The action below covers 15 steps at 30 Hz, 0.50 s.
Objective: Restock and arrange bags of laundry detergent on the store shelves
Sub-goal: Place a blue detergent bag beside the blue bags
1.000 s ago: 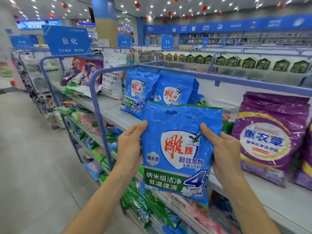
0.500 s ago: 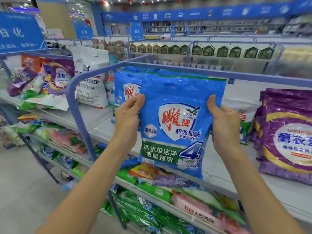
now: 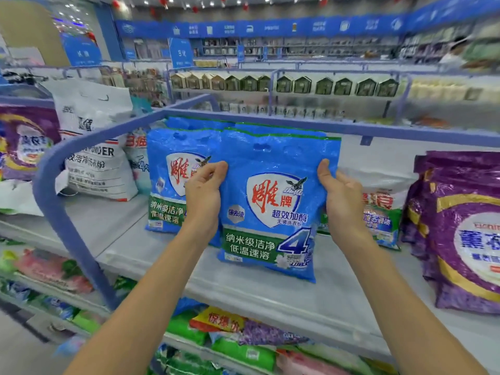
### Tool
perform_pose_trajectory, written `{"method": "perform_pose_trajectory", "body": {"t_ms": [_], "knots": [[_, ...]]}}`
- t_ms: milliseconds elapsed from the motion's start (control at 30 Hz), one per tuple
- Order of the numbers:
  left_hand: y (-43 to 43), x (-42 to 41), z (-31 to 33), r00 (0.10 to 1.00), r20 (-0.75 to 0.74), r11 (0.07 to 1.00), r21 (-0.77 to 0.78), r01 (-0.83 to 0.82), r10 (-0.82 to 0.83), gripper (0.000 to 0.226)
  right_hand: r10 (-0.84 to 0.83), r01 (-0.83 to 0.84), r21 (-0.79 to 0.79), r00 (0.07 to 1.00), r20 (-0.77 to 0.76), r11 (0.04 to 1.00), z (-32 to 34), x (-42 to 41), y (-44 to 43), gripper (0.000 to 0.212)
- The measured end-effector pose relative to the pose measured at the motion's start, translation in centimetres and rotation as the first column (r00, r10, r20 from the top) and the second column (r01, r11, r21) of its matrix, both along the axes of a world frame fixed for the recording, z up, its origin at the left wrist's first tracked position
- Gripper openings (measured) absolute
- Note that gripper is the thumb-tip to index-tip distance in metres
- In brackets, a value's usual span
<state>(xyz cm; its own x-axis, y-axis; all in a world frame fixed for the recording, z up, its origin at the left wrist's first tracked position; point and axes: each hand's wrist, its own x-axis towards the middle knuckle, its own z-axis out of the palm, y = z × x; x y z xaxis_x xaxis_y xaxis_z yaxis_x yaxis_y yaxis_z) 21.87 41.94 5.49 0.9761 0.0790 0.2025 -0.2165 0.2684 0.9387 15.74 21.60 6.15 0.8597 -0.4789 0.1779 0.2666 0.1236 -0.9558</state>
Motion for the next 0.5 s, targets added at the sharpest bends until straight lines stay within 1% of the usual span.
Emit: {"method": "perform_pose_trajectory", "body": {"t_ms": [67,133,233,333,433,500], "knots": [[0.0,1.2,-0.1,0.999,-0.026,0.999,-0.030,0.025,-0.026,0.019,-0.015,0.015,0.000,1.000,-0.007,1.000,0.3,0.8,0.0,0.034],[-0.2,2.3,0.3,0.998,-0.022,0.996,-0.078,0.050,-0.052,0.014,-0.033,0.034,0.036,0.999,-0.027,0.999,0.5,1.6,-0.2,0.030],[-0.4,3.4,1.1,0.996,-0.002,0.992,-0.085,0.093,-0.093,0.019,-0.039,0.046,0.123,0.998,-0.057,0.991,0.5,2.4,-0.3,0.027],[-0.6,4.4,1.1,0.991,-0.032,0.986,-0.109,0.123,-0.127,0.020,-0.053,0.067,0.176,0.995,-0.083,0.982,0.7,2.1,-0.6,0.020],[-0.1,5.0,0.1,0.991,-0.038,0.987,-0.104,0.121,-0.125,0.020,-0.058,0.068,0.109,0.994,-0.089,0.992,0.3,1.8,-1.2,0.014],[0.4,4.8,-0.2,0.992,-0.050,0.987,-0.119,0.112,-0.118,0.017,-0.030,0.036,0.049,0.992,-0.119,0.998,0.3,1.1,-1.1,0.017]]}}
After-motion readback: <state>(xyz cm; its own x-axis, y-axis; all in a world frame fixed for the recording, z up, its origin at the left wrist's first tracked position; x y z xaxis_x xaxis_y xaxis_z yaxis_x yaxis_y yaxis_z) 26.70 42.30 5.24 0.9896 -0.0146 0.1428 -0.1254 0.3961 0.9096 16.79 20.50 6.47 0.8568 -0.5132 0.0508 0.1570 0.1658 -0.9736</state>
